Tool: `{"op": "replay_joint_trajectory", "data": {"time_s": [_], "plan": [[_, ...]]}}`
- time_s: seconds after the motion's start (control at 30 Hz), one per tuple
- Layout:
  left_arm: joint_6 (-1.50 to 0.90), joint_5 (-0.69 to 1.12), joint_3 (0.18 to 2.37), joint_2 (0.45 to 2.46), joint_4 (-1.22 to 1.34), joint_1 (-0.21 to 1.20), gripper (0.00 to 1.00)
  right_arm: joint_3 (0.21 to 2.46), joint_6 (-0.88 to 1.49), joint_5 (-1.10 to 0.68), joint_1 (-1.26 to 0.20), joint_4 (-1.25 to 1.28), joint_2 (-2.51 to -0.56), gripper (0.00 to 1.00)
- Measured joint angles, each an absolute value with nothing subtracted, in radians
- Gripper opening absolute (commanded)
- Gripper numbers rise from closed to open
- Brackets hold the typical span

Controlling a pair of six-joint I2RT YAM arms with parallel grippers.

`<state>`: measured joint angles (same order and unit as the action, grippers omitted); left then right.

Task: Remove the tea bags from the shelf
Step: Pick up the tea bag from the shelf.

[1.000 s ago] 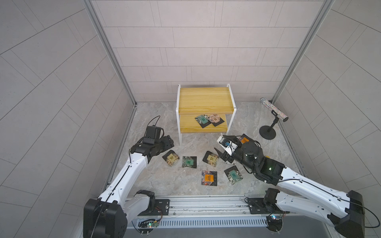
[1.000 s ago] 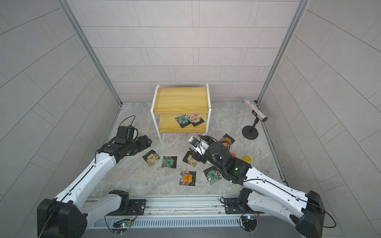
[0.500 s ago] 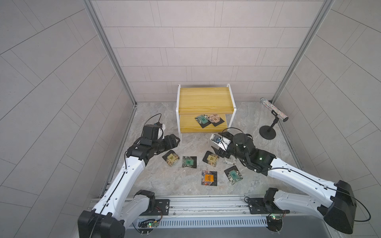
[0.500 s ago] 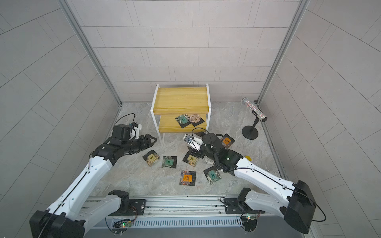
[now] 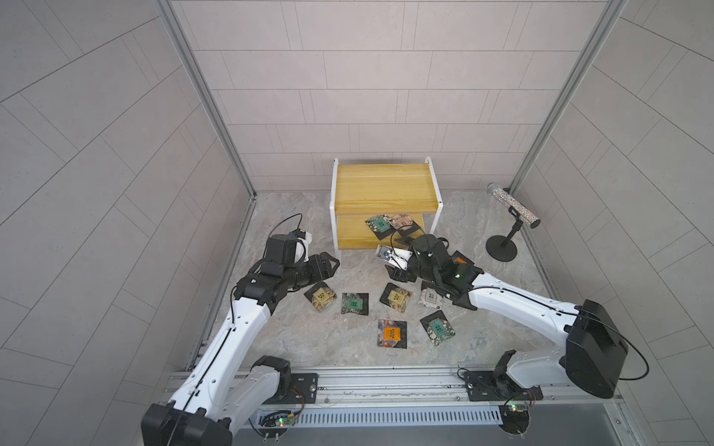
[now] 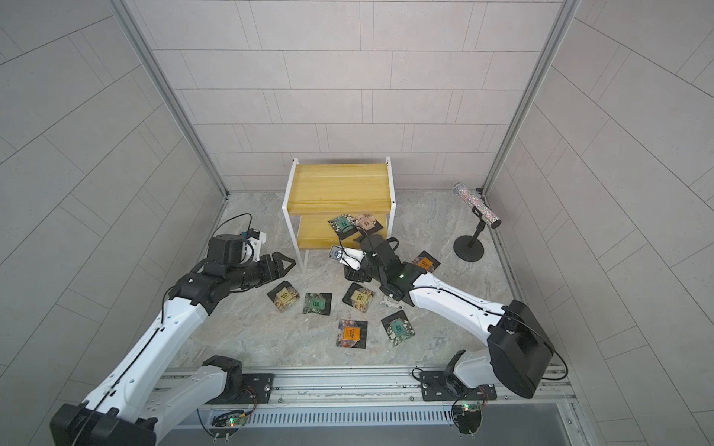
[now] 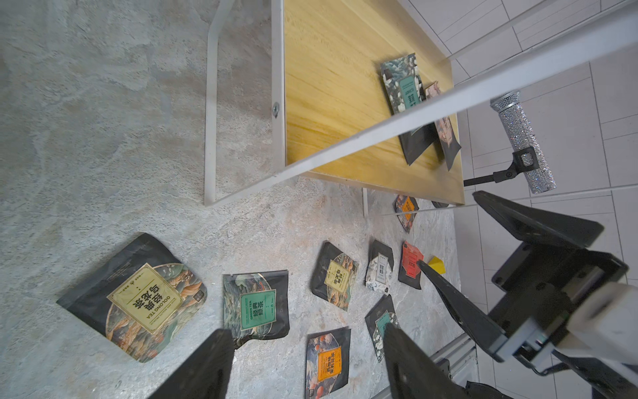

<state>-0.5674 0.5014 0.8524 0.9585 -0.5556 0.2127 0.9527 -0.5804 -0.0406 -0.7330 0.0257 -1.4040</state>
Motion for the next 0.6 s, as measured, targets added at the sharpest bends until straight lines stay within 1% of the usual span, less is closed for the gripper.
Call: {"op": "replay_joint_trajectory", "data": {"time_s": [0.37, 0.5, 0.6], "plan": [[-0.567, 0.487, 0.846, 0.911, -0.604, 0.215, 0.76, 1.072, -0.674, -0.042, -0.714, 0.1, -1.597, 0.84], [-0.567, 0.475, 0.846, 0.902, -0.619, 0.215, 0.76, 1.106, -0.689, -0.041, -0.702, 0.109, -1.64, 0.82], [-0.567, 0.467, 0.842, 0.902, -0.624, 0.215, 0.76, 1.129, -0.697, -0.041, -0.697, 0.109, -1.663, 0.79]]}}
